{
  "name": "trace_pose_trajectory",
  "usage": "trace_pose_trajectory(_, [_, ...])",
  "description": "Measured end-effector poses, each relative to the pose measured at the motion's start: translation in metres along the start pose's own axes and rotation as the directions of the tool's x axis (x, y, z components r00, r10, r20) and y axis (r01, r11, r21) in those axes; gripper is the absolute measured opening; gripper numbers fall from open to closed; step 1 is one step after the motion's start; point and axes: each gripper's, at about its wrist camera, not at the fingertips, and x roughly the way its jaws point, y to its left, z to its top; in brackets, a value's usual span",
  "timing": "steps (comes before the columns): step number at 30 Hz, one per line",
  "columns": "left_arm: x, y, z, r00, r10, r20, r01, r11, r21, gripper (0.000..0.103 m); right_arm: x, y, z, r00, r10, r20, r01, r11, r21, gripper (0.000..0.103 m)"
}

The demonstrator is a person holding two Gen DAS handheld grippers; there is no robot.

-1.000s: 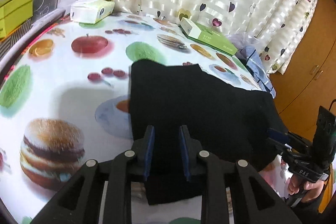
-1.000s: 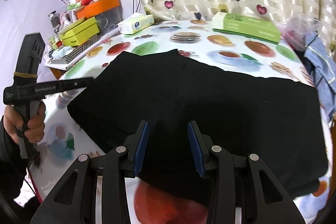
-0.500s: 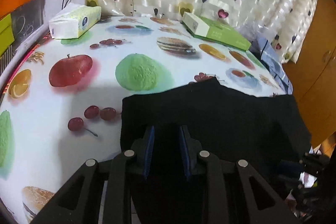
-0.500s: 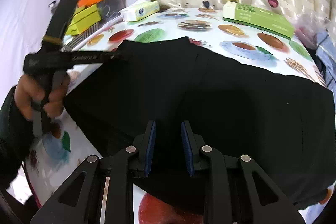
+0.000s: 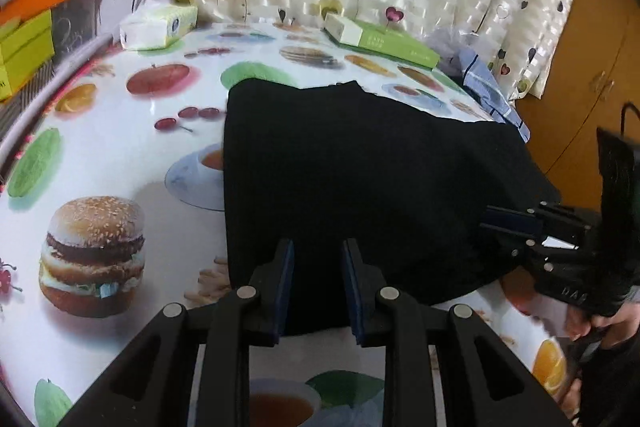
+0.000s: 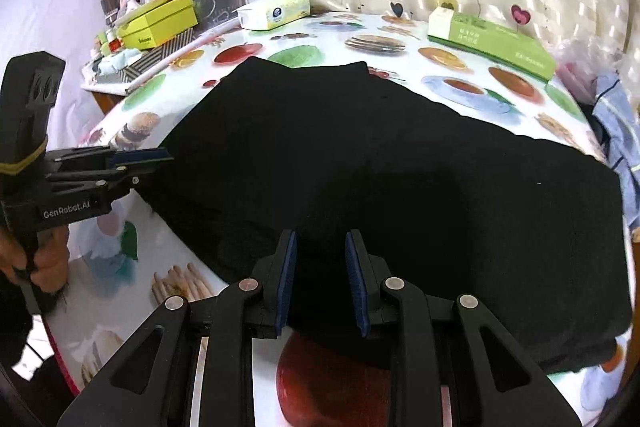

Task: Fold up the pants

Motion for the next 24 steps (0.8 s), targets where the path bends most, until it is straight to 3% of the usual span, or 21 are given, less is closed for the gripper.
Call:
trace_pose_trajectory(7, [-0.001,-0.007,-0.002,0.999,0.053,0.005,-0.053,0.998,0.029,0.029,-0.011,-0.004,-0.011,0.999,-0.044,0.002,0.044,0.999,0.023,0.031])
trace_pose_trajectory(11, [-0.012,-0.018,-0.007,0.994,0.105,0.037,-0.107,0.993,0.044,0.029,-0.024,-0.002,-0.015,0.997,-0.056,0.044,0.055,0.998,0.027,0.031])
trace_pose_trajectory(17, [-0.015,-0.048,0.003,0.997,0.035,0.07,-0.04,0.996,0.084,0.029,-0.035,-0.007,-0.018,0.995,-0.075,0.071,0.071,0.996,0.048,0.031])
trace_pose_trajectory(24, [0.01,-0.072,0.007,1.0,-0.003,0.014,0.001,0.993,0.115,0.029,-0.044,-0.029,-0.03,0.991,-0.117,0.07,0.11,0.99,0.089,0.04])
